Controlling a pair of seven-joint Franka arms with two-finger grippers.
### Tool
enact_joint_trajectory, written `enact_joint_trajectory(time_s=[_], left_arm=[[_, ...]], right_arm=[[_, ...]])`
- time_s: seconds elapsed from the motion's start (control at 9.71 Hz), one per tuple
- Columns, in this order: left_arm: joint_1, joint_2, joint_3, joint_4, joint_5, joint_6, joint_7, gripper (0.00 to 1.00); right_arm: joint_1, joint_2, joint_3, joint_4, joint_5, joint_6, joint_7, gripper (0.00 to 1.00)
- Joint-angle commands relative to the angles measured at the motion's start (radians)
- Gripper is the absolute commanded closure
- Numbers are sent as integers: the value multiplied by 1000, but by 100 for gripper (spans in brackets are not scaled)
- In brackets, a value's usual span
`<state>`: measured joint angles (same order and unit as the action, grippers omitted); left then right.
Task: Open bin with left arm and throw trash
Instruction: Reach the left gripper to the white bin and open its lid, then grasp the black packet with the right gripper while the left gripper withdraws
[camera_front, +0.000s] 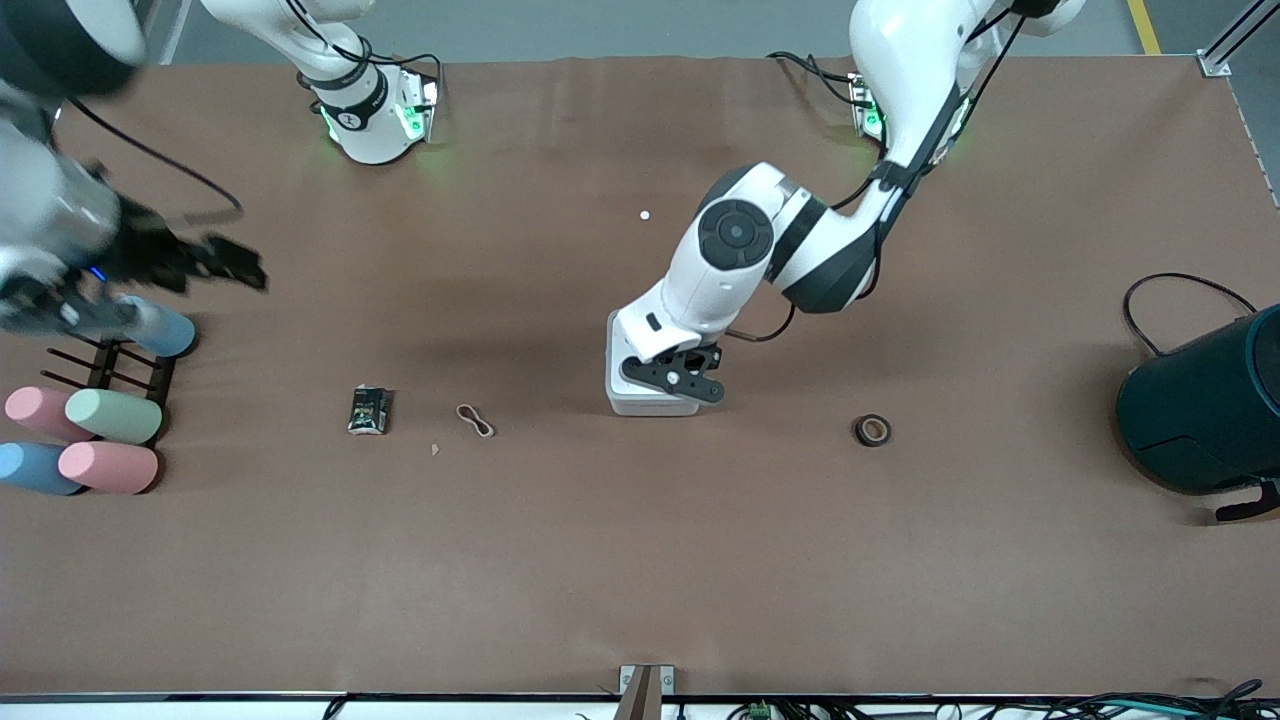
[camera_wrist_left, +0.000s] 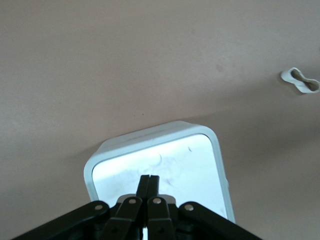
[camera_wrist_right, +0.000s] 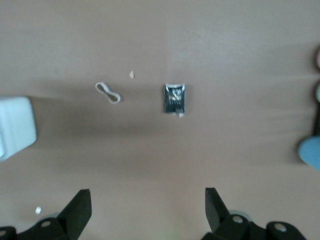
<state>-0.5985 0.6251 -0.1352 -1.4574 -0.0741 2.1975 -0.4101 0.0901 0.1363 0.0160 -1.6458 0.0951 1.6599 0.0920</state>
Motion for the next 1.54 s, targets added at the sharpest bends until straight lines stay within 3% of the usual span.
enact_joint_trajectory(time_s=[0.0,0.31,0.62,0.93,1.13,1.24,1.34,1.44], left_arm=[[0,54,0,31,16,-1,-27,100],[-3,90,-1,20,-7,-1,-70,100],[0,62,0,20,-3,-34,-72,100],[110,-76,11,32,13,-203,-49,100],[201,-82,9,25,86,-219,55,91],[253,-70,11,5,99,-219,144,64],[306,-33,11,-3,135,-200,222,14],[363,-3,8,-12,172,-171,296,0]], right_arm=[[34,21,-5,-173,8,215,-12,0],[22,167,-7,-199,-12,397,-76,0],[22,224,-7,-331,-17,678,-100,0],[-3,284,-11,-344,-17,715,-179,0],[-3,324,-11,-344,-17,745,-179,0],[-3,335,-11,-345,-18,748,-179,0],[-10,341,-11,-359,-18,742,-179,0],[-16,350,-10,-365,-18,745,-178,0]])
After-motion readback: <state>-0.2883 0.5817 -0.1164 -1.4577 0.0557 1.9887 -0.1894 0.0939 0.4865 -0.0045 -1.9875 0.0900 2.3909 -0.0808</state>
